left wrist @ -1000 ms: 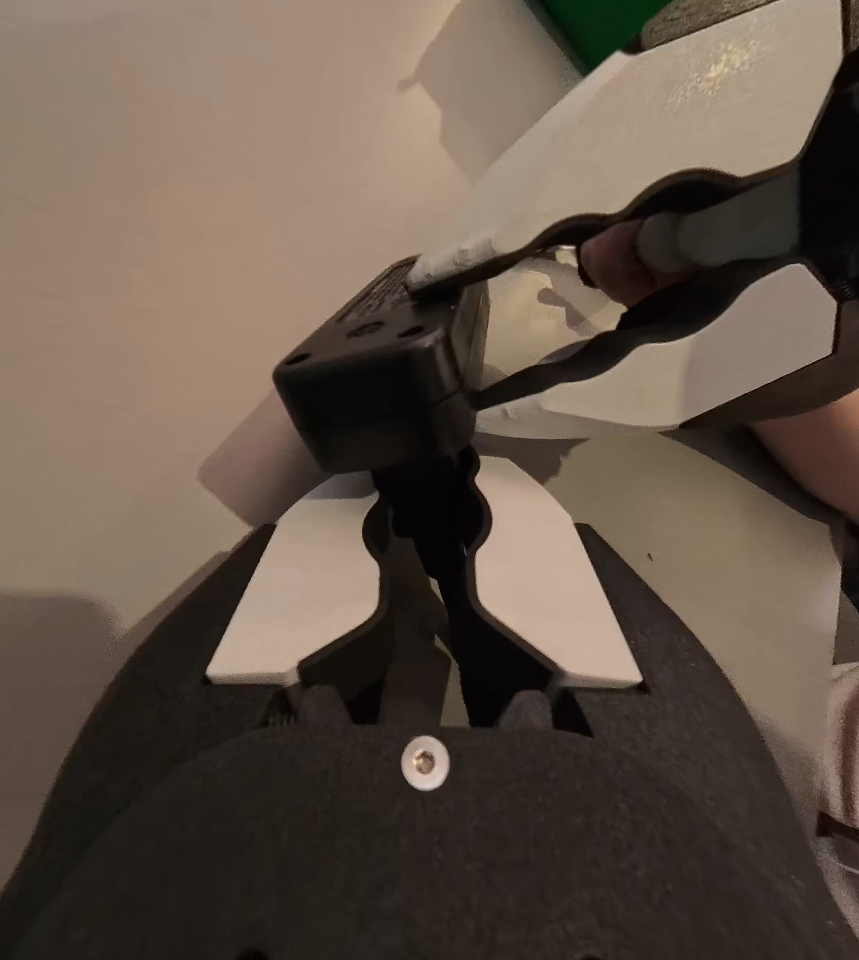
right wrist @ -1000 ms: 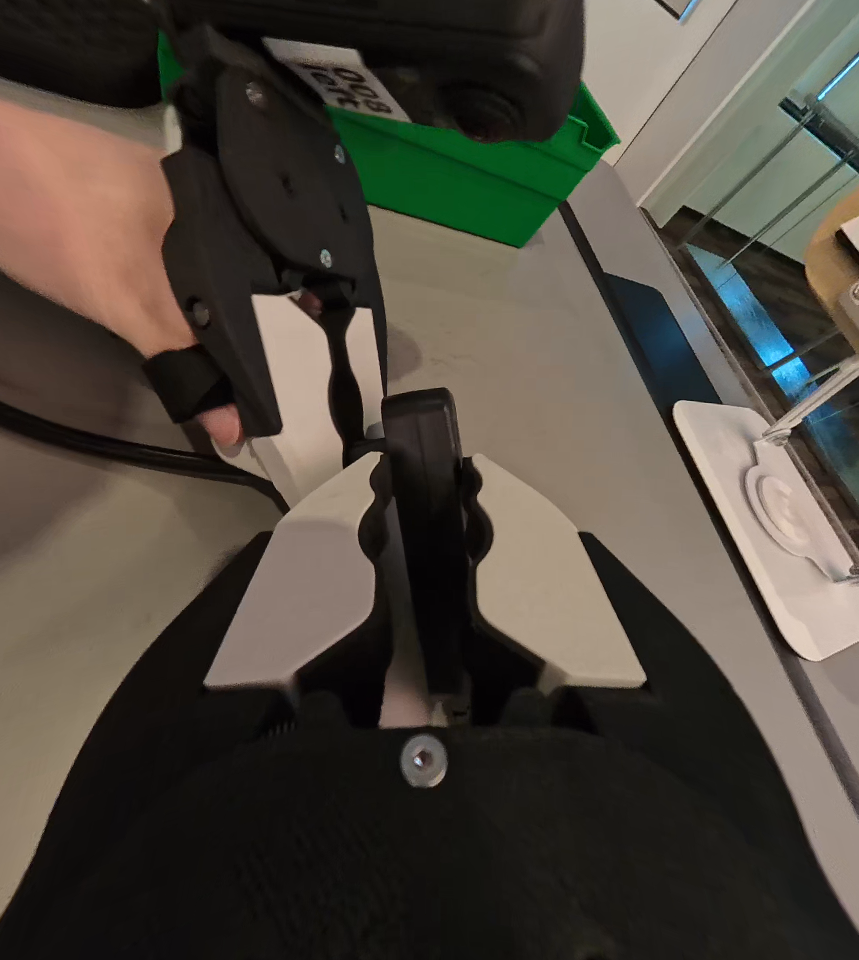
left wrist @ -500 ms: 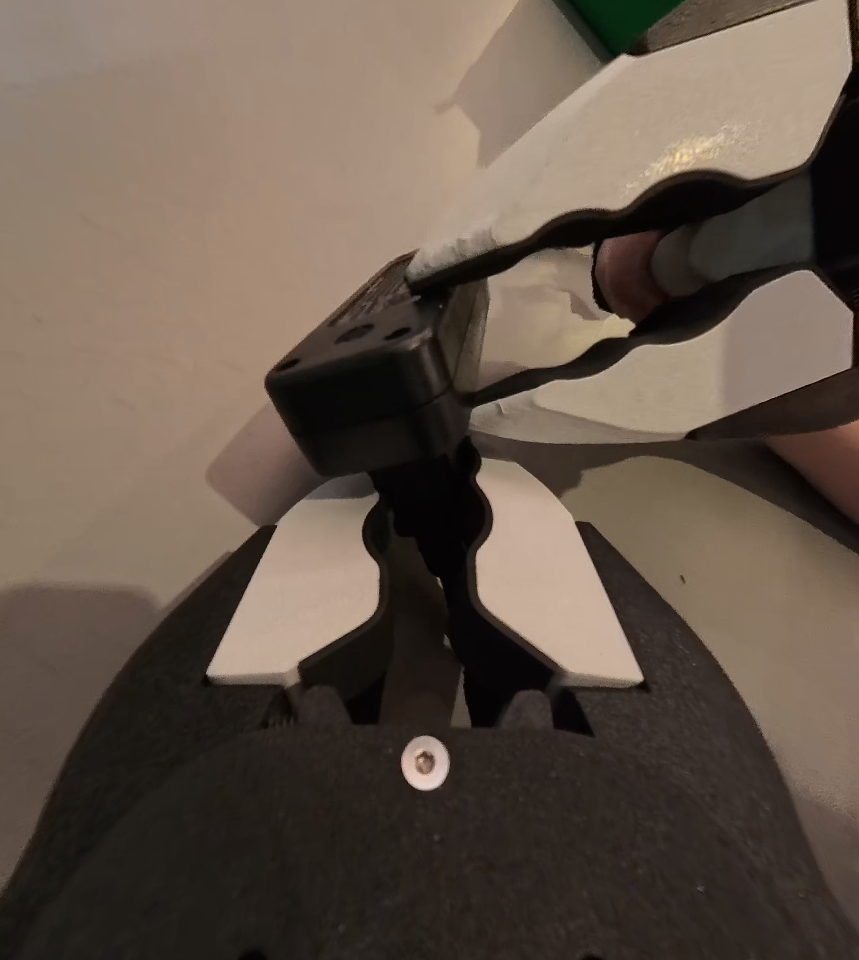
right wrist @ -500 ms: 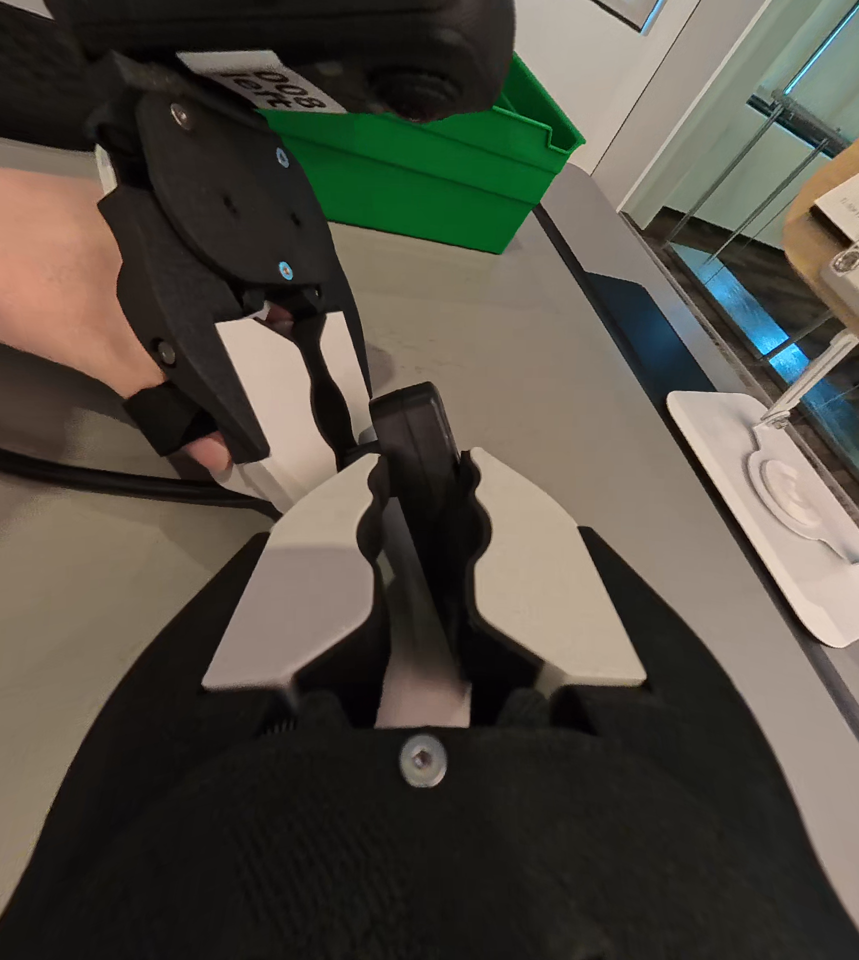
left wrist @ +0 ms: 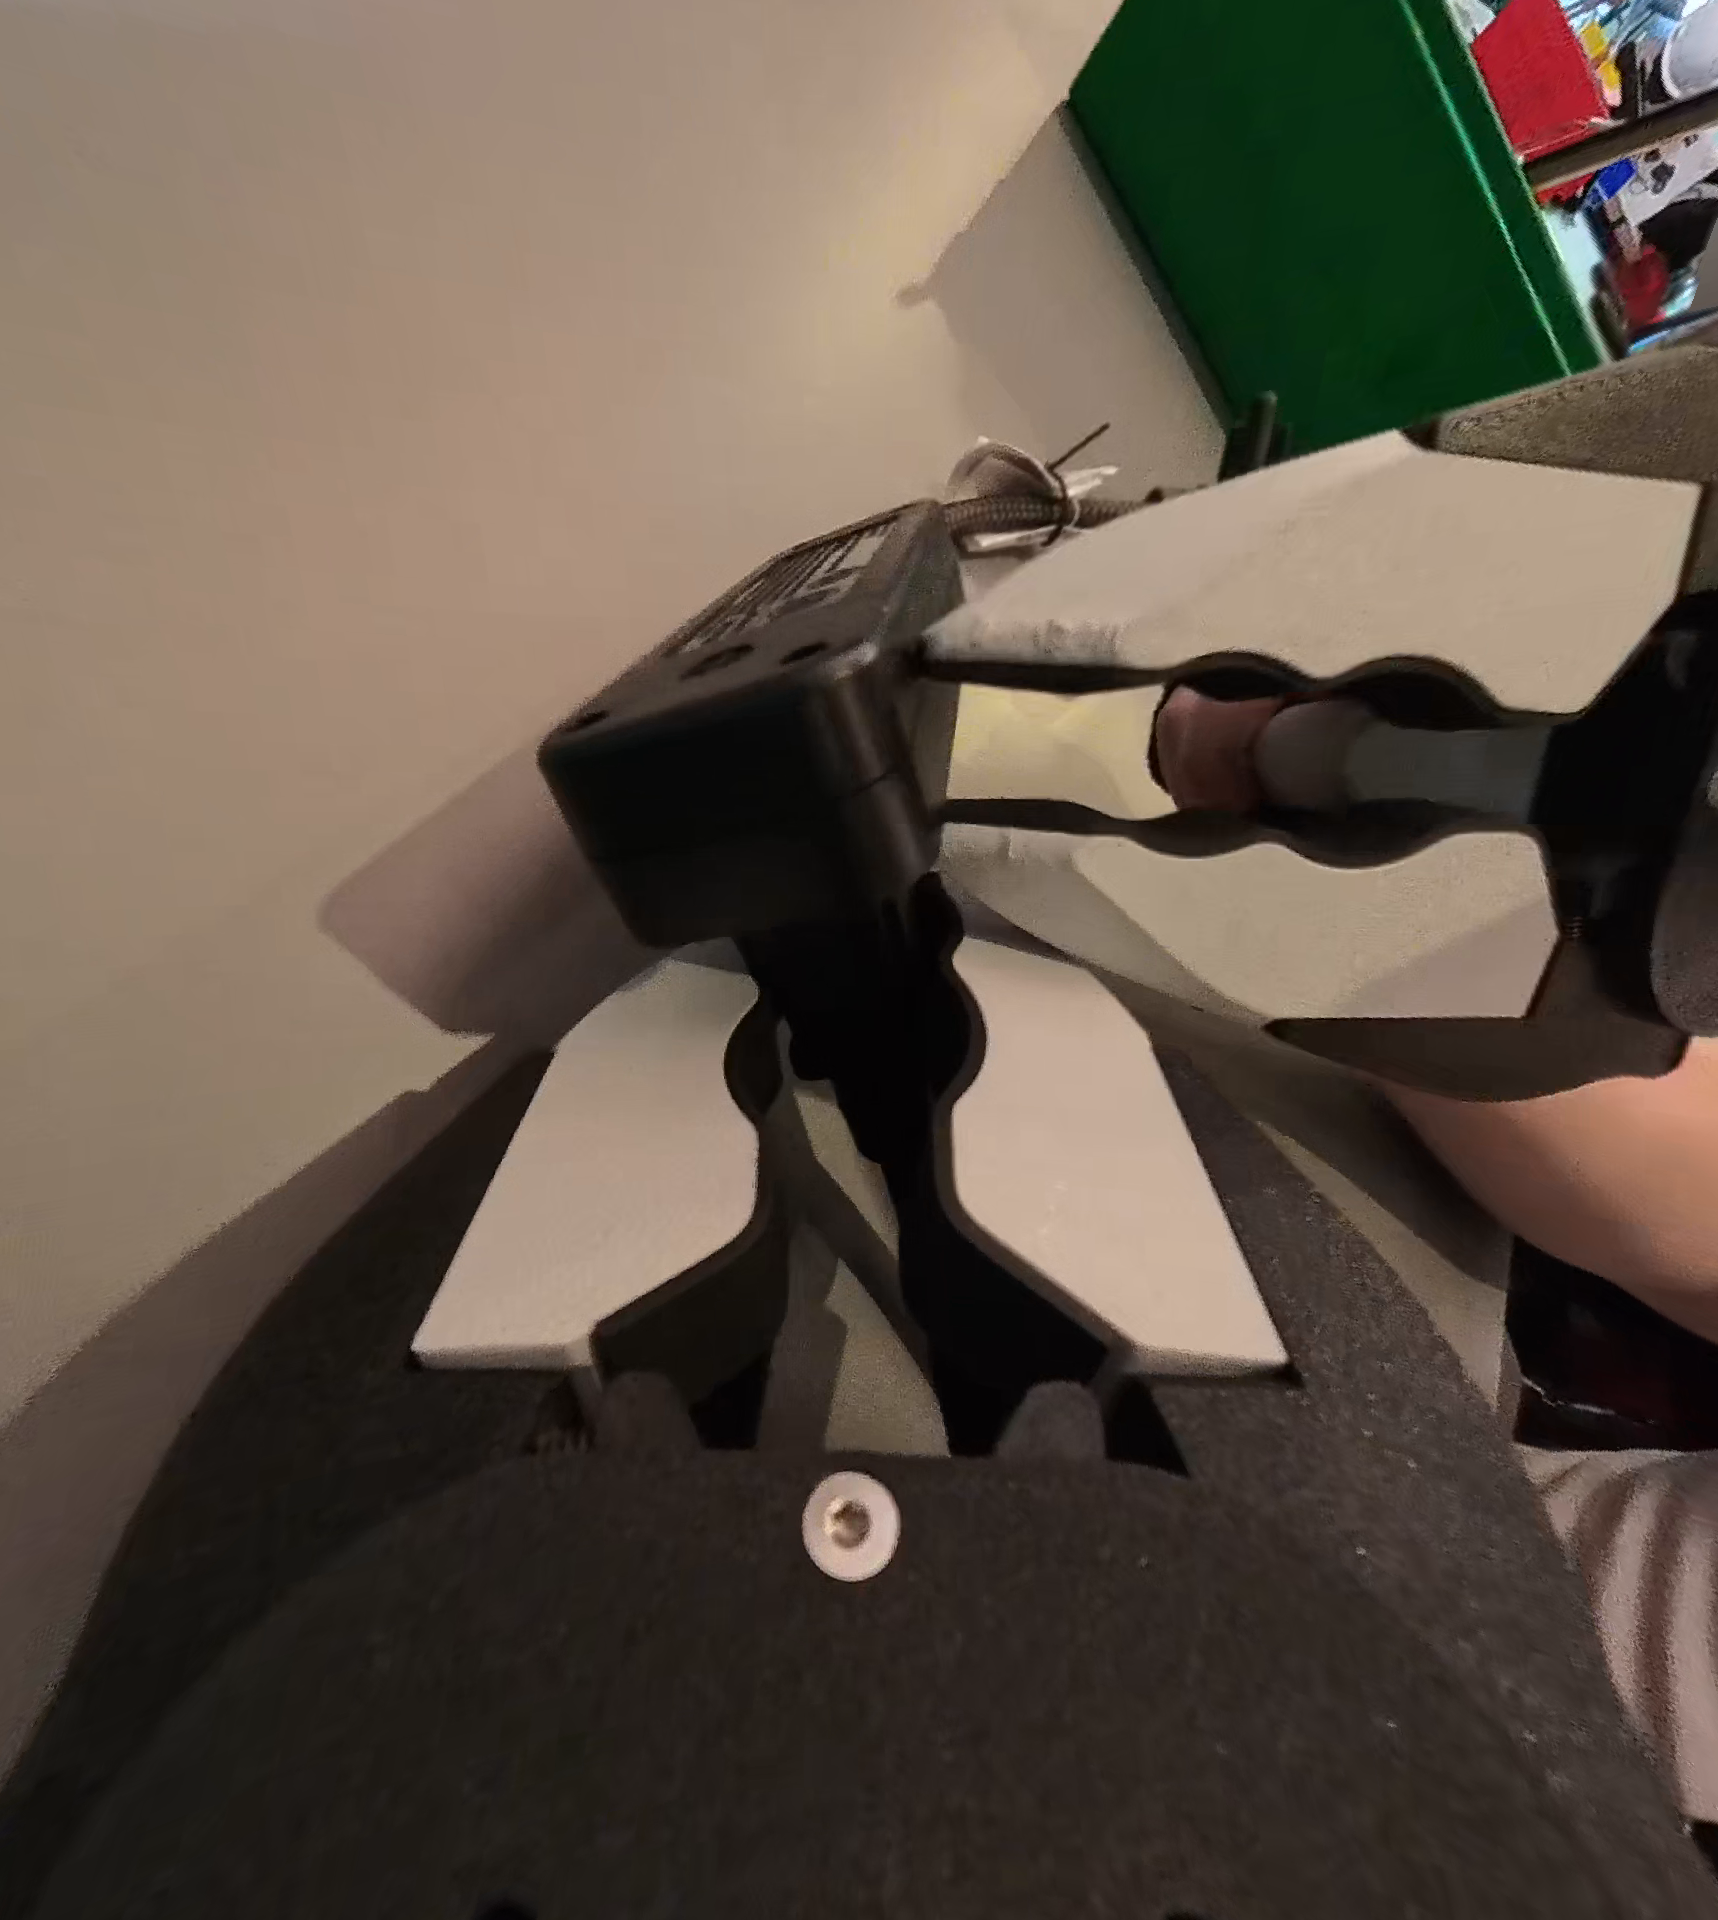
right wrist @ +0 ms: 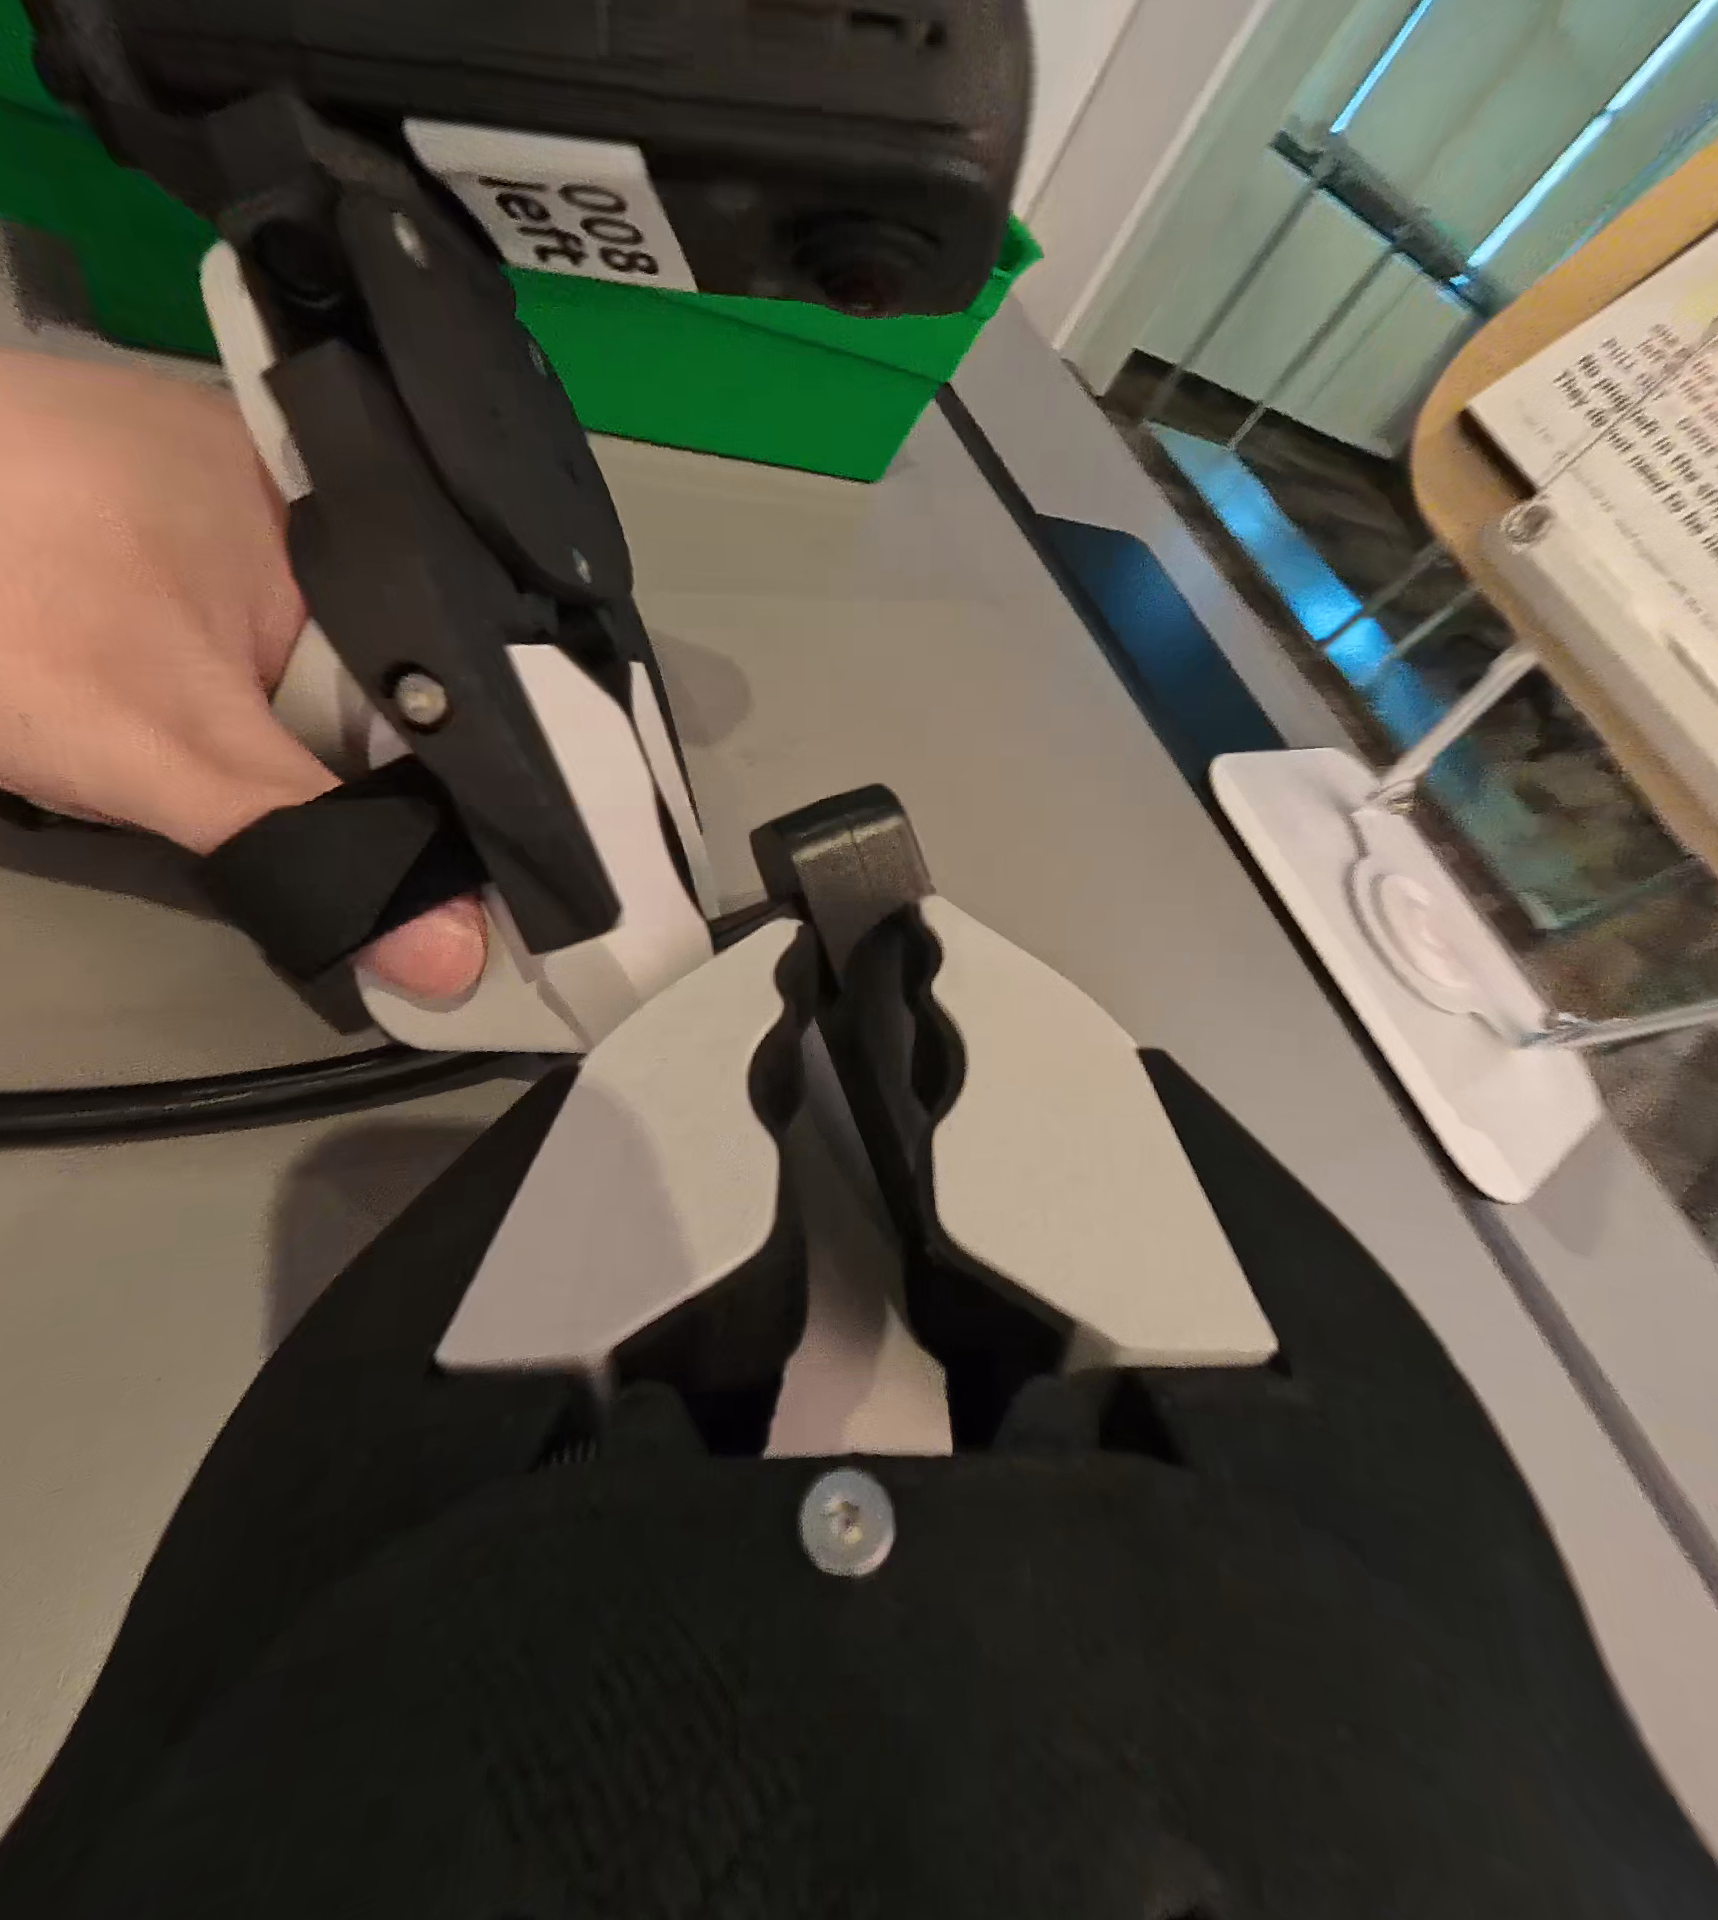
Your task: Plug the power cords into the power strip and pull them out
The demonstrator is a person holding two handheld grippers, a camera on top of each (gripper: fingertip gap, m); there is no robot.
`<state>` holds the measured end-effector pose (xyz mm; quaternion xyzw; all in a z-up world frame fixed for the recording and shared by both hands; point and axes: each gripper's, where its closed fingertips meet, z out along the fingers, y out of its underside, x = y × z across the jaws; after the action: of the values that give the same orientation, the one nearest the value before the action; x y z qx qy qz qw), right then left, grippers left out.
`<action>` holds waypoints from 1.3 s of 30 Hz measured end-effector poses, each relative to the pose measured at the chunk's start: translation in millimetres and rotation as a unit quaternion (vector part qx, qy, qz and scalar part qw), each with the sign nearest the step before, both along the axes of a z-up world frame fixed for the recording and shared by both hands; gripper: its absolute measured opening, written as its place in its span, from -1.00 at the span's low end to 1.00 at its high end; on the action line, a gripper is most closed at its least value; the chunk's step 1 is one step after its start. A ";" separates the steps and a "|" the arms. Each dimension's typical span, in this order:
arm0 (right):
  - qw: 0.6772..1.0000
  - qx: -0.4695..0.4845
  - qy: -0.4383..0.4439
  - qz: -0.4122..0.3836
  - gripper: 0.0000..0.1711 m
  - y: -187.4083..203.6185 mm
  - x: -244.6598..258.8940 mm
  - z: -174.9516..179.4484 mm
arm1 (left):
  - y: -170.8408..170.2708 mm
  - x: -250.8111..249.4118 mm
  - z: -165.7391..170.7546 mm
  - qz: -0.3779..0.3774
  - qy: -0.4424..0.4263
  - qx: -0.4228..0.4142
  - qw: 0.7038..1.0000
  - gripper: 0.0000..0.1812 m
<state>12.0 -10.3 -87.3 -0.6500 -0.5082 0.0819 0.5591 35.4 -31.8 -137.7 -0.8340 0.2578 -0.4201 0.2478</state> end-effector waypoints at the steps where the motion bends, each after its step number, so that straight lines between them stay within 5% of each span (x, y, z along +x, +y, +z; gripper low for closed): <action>1: 1.000 0.005 -0.002 -0.007 -0.83 1.5 -1.0 -0.2 | 1.3 -0.6 0.1 -0.001 -0.002 0.000 1.000 -0.74; 9: 0.997 0.009 -0.054 -0.047 -0.83 6.2 -4.0 -1.3 | 5.7 -5.0 0.4 0.023 -0.010 0.000 1.000 -0.74; 31: 0.995 0.040 0.002 -0.089 -0.96 14.0 -15.4 0.3 | 21.3 -18.5 1.2 0.085 -0.011 0.028 0.996 -0.75; 39: 0.997 0.063 -0.036 0.001 -0.90 7.2 -17.6 2.5 | 12.8 -20.7 4.9 0.058 -0.019 0.029 0.998 -0.75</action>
<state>-5.5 -3.1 -84.8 -0.6153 -0.5327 0.0269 0.5805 14.8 -19.1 -132.9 -0.8322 0.2163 -0.4129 0.3003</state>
